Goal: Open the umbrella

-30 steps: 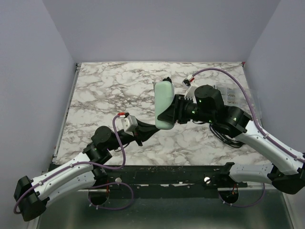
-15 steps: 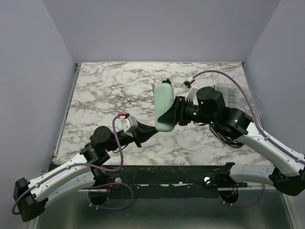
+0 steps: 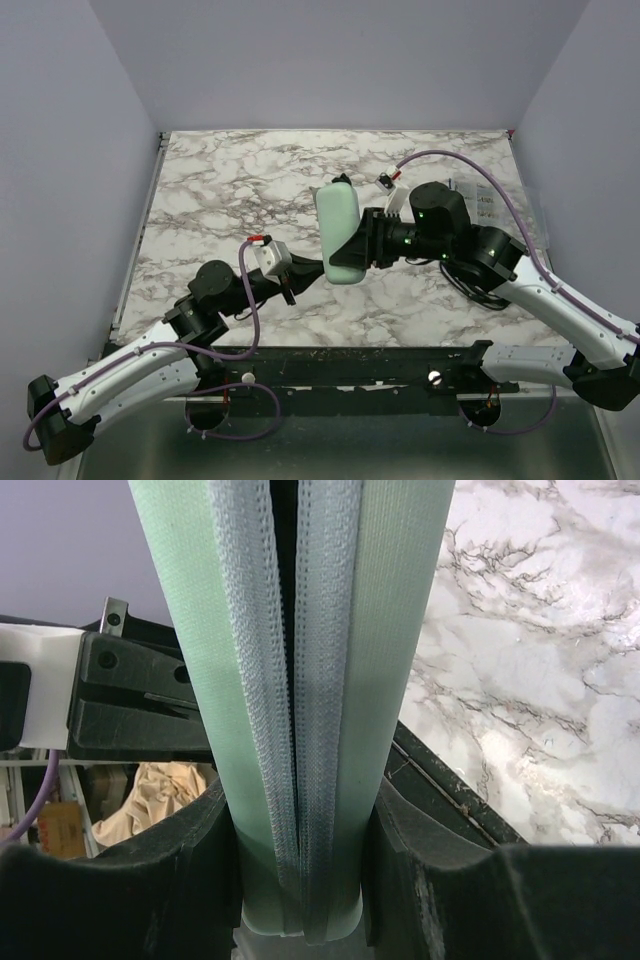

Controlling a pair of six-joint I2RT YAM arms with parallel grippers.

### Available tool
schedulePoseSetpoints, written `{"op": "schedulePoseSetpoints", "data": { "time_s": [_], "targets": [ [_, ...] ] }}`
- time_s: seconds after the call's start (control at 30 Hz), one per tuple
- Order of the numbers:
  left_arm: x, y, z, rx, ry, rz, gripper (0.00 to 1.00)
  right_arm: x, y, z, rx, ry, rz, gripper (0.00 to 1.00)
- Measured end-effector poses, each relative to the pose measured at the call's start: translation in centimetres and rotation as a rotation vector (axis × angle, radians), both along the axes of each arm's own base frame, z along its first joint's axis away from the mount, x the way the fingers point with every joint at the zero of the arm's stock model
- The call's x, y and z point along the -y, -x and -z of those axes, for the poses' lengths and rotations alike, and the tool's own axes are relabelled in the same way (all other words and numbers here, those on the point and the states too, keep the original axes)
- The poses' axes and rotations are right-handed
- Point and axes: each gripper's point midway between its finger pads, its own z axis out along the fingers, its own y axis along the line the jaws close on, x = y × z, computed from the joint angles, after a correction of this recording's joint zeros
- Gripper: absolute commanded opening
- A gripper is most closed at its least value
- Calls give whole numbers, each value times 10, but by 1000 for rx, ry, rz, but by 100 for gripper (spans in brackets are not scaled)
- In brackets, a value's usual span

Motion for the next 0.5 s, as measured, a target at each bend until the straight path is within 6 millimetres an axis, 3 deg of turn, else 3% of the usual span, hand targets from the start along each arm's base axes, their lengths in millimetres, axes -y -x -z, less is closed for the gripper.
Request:
{"op": "schedulePoseSetpoints", "data": {
  "time_s": [0.5],
  "targets": [
    [-4, -17, -3, 14, -25, -88, 0, -1, 7, 6, -23, 6, -33, 1]
  ]
}}
